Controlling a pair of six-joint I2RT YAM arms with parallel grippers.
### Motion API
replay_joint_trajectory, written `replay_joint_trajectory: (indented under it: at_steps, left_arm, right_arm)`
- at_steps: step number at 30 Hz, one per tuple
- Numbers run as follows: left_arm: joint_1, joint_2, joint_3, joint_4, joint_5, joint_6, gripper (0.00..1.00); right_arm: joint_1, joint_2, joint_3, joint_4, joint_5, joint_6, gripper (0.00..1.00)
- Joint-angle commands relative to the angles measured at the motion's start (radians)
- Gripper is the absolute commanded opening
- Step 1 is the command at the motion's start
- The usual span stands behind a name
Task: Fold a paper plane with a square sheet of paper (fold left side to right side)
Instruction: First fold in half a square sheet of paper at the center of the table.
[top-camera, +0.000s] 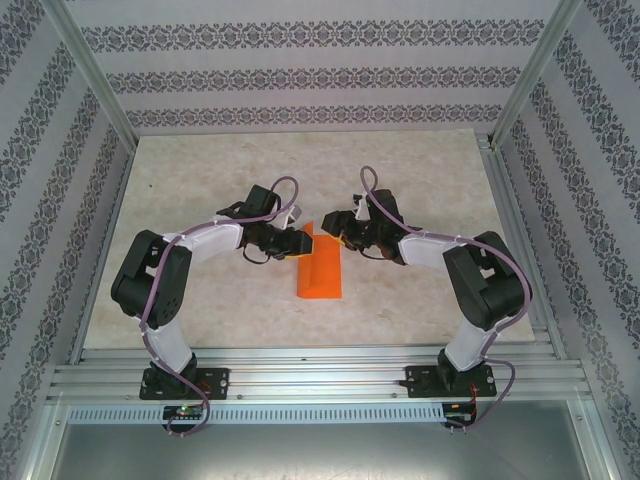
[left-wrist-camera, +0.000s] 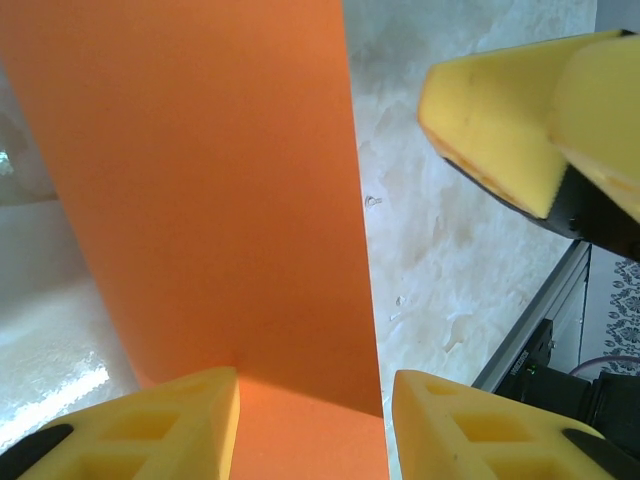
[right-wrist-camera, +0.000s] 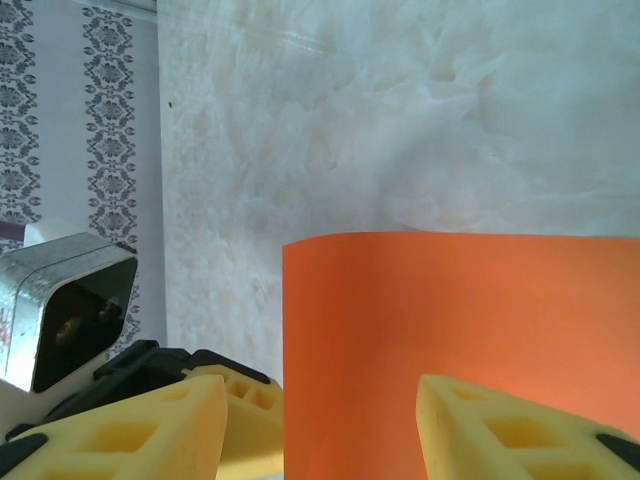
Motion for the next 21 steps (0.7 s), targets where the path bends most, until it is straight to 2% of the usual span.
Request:
replay_joint_trajectory:
  at_steps: [1,8,12,18,21]
  left_arm:
    - [-0.014,0.018,0.032,0.036,0.017,-0.005,0.45]
    - [-0.017,0.022,0.035,0.038,0.018,-0.002,0.45]
    - [-0.02,0.031,0.038,0.04,0.023,-0.002,0.45]
    - [-0.022,0.027,0.043,0.031,0.021,0.004,0.45]
    - [-0.023,0.015,0.046,0.017,0.015,0.011,0.45]
  right_arm:
    - [0.023,0.044,0.005,0.103,-0.043,0.061,0.53]
    - [0.047,0.092,0.038,0.114,-0.049,0.069,0.52]
    - [0.056,0.118,0.052,0.122,-0.051,0.077,0.48]
    - [0.056,0.116,0.053,0.105,-0.043,0.063,0.27]
    - [0.052,0.104,0.051,0.068,-0.033,0.035,0.13]
